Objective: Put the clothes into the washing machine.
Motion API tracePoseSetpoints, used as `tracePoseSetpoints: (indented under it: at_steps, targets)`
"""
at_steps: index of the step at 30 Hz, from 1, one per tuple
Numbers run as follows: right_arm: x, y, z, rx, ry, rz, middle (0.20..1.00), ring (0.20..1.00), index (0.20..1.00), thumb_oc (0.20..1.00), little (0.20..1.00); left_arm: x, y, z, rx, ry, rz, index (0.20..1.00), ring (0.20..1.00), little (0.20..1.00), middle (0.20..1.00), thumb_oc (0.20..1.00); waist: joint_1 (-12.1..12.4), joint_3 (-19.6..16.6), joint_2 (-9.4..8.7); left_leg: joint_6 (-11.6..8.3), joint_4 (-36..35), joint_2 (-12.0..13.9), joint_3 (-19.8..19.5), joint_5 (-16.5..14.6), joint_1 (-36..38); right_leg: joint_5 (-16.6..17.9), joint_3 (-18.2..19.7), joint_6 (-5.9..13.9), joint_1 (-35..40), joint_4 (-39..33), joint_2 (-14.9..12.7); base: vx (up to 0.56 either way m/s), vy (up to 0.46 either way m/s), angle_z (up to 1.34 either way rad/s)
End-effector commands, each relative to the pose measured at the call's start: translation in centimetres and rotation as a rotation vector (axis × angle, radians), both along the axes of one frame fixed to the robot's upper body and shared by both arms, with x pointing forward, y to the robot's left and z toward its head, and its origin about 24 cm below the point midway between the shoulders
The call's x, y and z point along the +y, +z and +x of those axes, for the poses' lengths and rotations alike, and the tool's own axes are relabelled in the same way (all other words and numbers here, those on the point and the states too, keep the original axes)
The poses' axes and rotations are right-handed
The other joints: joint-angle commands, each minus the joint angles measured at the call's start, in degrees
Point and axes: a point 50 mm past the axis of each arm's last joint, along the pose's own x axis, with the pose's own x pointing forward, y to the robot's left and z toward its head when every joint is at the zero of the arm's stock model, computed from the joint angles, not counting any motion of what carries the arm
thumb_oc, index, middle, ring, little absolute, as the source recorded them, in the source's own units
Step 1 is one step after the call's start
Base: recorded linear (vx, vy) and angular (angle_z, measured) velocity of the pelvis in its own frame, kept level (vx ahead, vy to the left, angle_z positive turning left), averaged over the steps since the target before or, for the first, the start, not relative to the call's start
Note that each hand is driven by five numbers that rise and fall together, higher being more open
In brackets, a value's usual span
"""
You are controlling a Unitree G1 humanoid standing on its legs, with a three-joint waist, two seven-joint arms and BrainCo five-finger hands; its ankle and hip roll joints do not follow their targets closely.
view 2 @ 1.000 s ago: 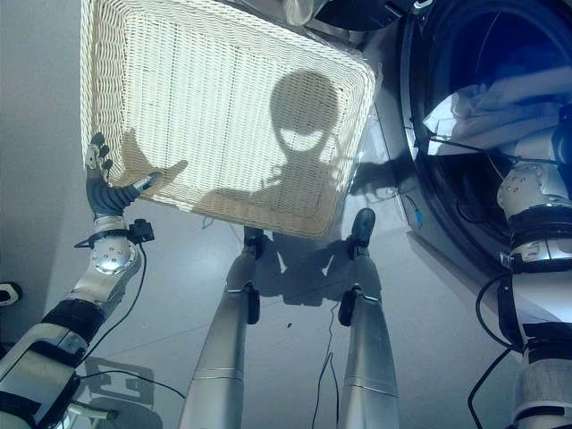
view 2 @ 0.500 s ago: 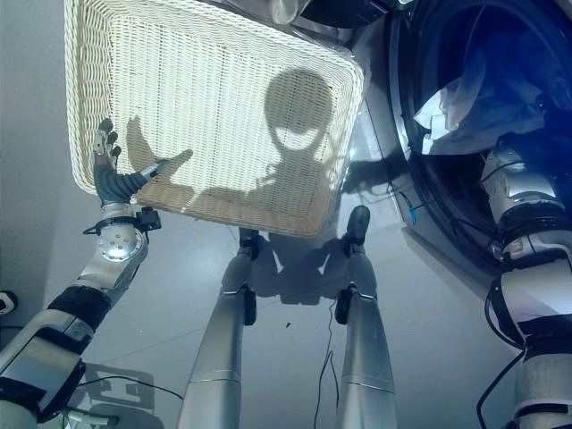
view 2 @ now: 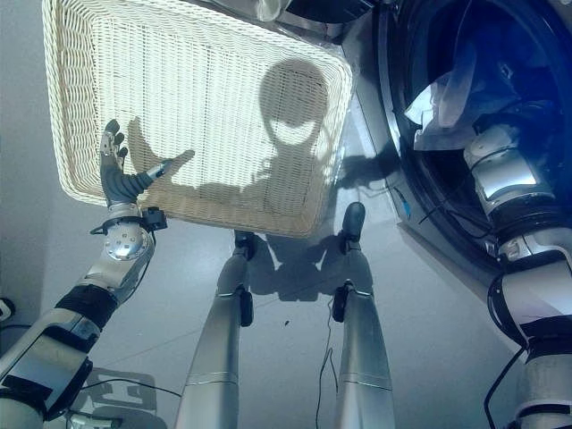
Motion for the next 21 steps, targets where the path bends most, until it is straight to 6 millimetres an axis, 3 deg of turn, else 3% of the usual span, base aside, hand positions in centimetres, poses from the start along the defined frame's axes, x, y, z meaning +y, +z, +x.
tracePoseSetpoints:
  at_steps: [1, 6, 7, 15, 21]
  targets:
    - [0.2, -0.7, -0.8, 0.002, -0.011, -0.179, 1.0, 1.0, 1.0, 1.0, 1.0, -0.2, 0.7, 0.2, -0.052, 0.037, -0.024, 1.0, 1.0, 1.0, 1.0, 1.0, 0.4, -1.3, 0.68, 4.74, 1.0, -5.2, 2.0, -3.4, 1.1, -3.5, -5.5, 2.15, 1.4, 3.3, 5.8, 0.0, 0.0, 0.0]
    - [1.1, -2.6, -0.5, 0.039, 0.038, -0.205, 1.0, 1.0, 1.0, 1.0, 1.0, -0.5, 0.2, 0.1, -0.047, 0.041, -0.026, 1.0, 1.0, 1.0, 1.0, 1.0, -0.1, -1.3, 0.48, 4.81, 0.8, -5.1, 2.3, -3.5, 1.7, -3.5, -5.0, 2.19, 1.7, 3.3, 6.2, 0.0, 0.007, 0.0]
    - [2.3, -4.5, -0.4, 0.089, 0.094, -0.237, 1.0, 1.0, 1.0, 1.0, 1.0, -1.0, -0.5, 0.0, -0.03, 0.042, -0.017, 1.0, 1.0, 1.0, 1.0, 1.0, -0.7, -1.3, 0.24, 4.95, 0.5, -5.0, 3.0, -3.6, 2.9, -3.4, -4.7, 2.29, 2.5, 3.0, 6.4, 0.0, 0.0, 0.0]
    - [4.3, -10.2, -0.5, 0.221, 0.24, -0.273, 1.0, 1.0, 1.0, 1.0, 1.0, -1.6, -3.0, -0.4, 0.048, 0.023, 0.003, 1.0, 1.0, 1.0, 1.0, 1.0, -1.8, -1.3, -0.44, 5.14, -0.9, -4.7, 4.6, -3.8, 8.0, -2.8, -4.4, 2.66, 6.9, 1.5, 6.8, -0.03, 0.009, -0.02]
    - [6.9, -14.6, -0.9, 0.35, 0.391, -0.367, 1.0, 1.0, 1.0, 1.0, 1.0, -2.2, -6.0, -1.2, 0.135, -0.001, 0.028, 1.0, 1.0, 1.0, 1.0, 1.0, -1.8, -1.3, -0.75, 5.37, -2.9, -4.6, 5.3, -4.0, 13.3, -2.5, -4.8, 2.9, 11.7, -0.4, 6.3, -0.02, 0.002, 0.0]
